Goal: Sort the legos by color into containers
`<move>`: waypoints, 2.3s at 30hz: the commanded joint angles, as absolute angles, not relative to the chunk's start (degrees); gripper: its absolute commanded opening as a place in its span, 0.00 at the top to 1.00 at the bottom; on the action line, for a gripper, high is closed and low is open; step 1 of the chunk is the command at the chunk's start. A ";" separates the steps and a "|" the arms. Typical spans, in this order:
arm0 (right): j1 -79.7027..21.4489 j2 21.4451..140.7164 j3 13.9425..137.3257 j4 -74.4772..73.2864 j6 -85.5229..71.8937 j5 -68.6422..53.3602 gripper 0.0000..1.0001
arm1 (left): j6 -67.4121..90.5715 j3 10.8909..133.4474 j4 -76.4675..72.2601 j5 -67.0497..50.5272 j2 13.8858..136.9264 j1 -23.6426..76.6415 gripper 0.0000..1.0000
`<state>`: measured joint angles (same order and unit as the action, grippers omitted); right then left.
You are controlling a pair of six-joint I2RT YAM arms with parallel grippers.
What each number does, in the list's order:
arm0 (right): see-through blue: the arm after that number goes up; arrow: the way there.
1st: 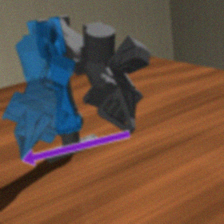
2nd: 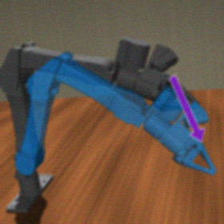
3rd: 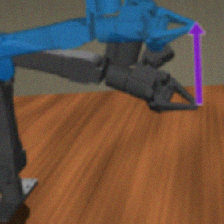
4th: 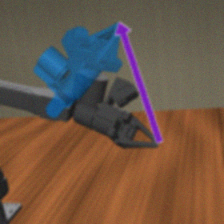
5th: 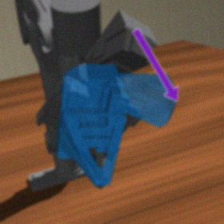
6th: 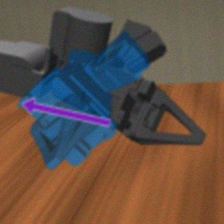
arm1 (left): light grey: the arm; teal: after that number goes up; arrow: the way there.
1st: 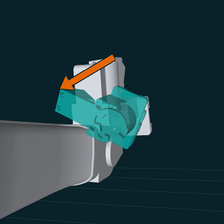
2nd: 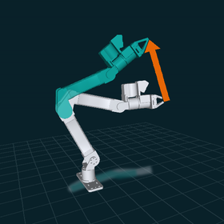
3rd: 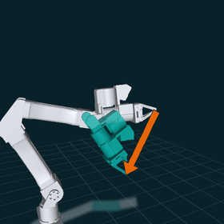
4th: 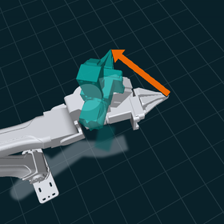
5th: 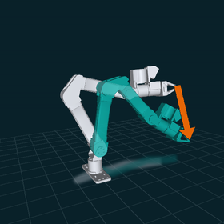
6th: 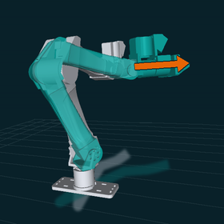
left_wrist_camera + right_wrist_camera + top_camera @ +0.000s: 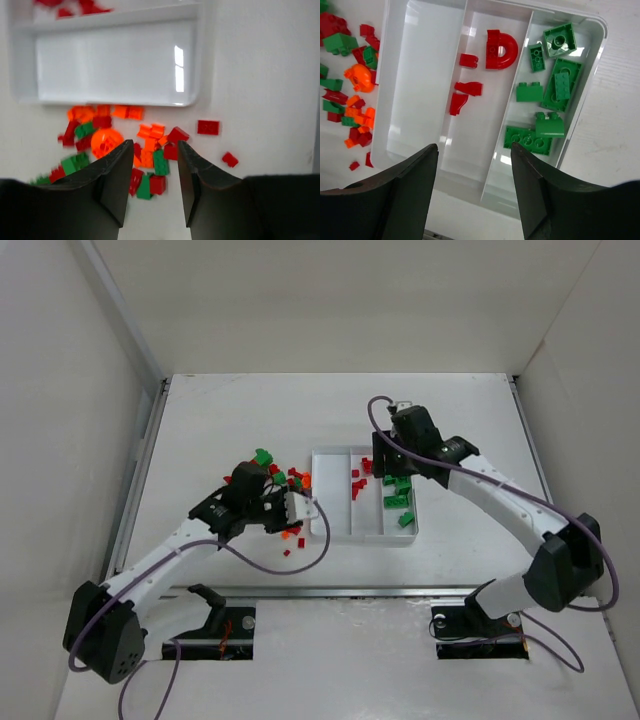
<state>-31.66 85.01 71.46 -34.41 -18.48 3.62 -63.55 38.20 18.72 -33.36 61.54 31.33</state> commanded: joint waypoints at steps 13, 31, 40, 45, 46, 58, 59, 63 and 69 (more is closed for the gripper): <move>-40.69 65.14 55.66 -36.21 -36.82 12.66 0.34 | 23.43 46.43 13.45 -12.06 60.64 32.51 0.56; -41.84 53.62 48.08 -35.16 -35.51 11.07 0.34 | 38.59 29.71 18.56 -0.35 68.47 39.02 0.37; -41.84 53.61 50.71 -36.83 -34.46 13.36 0.34 | 35.16 30.41 16.52 -2.64 72.86 41.92 0.41; -41.84 53.09 52.55 -39.28 -33.93 15.28 0.34 | 36.37 30.94 18.97 -2.64 74.18 44.02 0.55; -41.84 53.09 52.56 -39.81 -33.93 15.29 0.34 | 36.39 31.72 19.68 -2.64 74.88 44.56 0.55; -41.84 46.76 51.95 -44.38 -32.35 19.60 0.32 | 39.11 34.01 26.71 -7.38 83.22 48.78 0.43; -41.84 46.76 51.94 -44.38 -32.34 19.60 0.32 | 39.11 34.88 27.41 -7.38 83.23 48.78 0.41; -41.84 46.76 51.94 -43.86 -31.21 18.98 0.32 | 37.10 38.22 28.12 -5.02 83.94 48.78 0.36; -41.84 45.71 51.42 -43.33 -30.68 17.93 0.32 | 34.45 43.33 32.69 -2.38 83.41 48.78 0.19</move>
